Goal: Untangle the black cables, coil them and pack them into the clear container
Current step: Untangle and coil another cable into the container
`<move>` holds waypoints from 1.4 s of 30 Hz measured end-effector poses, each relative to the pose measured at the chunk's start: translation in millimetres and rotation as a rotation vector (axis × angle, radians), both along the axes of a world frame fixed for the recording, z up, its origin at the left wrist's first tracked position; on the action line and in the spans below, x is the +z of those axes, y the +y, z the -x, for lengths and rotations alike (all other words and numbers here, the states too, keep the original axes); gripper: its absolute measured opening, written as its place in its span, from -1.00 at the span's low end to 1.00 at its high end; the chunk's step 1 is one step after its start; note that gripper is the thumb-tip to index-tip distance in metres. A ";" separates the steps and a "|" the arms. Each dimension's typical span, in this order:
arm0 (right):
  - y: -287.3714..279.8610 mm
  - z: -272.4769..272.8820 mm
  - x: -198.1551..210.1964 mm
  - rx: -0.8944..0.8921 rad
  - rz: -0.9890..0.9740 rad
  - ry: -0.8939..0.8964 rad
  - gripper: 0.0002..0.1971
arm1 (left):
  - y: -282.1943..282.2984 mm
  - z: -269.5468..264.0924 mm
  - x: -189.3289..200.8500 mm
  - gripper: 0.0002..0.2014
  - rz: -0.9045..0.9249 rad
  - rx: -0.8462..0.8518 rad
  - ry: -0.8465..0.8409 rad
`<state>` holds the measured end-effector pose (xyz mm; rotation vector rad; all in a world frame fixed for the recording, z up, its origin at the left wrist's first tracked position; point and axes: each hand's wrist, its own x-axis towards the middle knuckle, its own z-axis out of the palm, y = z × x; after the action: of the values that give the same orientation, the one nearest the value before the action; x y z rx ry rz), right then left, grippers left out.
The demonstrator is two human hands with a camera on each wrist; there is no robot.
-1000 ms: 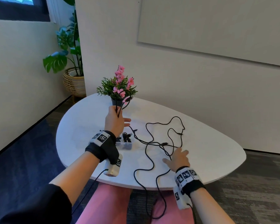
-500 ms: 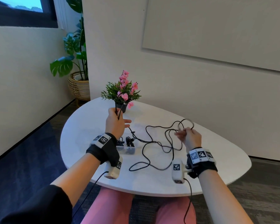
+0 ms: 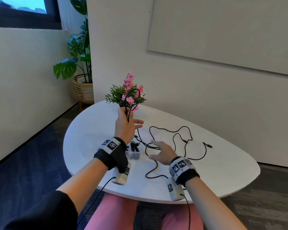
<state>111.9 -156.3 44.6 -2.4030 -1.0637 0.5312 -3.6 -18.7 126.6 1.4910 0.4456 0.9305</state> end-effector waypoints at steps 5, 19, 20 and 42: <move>14.7 -3.8 -3.0 -0.087 -0.192 -0.080 -0.73 | 12.7 6.7 8.2 -0.92 -0.056 0.027 -0.021; -30.4 -56.2 56.2 -0.220 -0.314 -0.320 -0.76 | 52.4 6.0 0.1 -0.93 -0.182 0.149 0.048; -31.8 -55.9 58.7 -0.219 -0.319 -0.316 -0.76 | 52.3 5.4 0.7 -0.92 -0.175 0.153 0.045; -33.4 -45.7 71.5 -0.349 -0.687 0.374 -0.89 | 73.3 -3.6 -9.7 -0.86 -0.233 0.213 0.206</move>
<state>157.6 -189.7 116.1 -1.7337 -0.5256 0.3858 0.0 54.6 117.0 1.7863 0.6741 1.0255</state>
